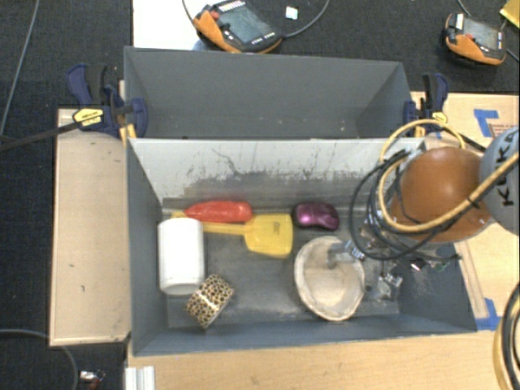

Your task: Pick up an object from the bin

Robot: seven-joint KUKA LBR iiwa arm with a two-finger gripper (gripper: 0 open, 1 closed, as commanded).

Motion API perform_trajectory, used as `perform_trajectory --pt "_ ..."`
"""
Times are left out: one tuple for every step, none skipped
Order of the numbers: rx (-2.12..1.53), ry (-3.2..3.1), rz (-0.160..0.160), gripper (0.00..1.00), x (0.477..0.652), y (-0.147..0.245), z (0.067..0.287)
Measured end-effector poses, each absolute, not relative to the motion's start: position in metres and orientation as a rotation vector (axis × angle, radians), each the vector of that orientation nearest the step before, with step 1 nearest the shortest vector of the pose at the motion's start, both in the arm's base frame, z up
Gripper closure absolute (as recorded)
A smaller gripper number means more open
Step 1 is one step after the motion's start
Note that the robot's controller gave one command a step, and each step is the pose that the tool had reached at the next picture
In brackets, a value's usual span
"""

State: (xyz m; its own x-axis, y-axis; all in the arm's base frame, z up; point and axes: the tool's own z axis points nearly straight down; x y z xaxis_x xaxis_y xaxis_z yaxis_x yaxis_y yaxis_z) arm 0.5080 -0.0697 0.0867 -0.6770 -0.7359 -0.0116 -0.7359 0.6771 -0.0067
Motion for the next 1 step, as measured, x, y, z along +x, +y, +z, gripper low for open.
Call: perform_trajectory --pt "-1.296 2.849 -0.003 0.0 0.5022 -0.0615 0.0819"
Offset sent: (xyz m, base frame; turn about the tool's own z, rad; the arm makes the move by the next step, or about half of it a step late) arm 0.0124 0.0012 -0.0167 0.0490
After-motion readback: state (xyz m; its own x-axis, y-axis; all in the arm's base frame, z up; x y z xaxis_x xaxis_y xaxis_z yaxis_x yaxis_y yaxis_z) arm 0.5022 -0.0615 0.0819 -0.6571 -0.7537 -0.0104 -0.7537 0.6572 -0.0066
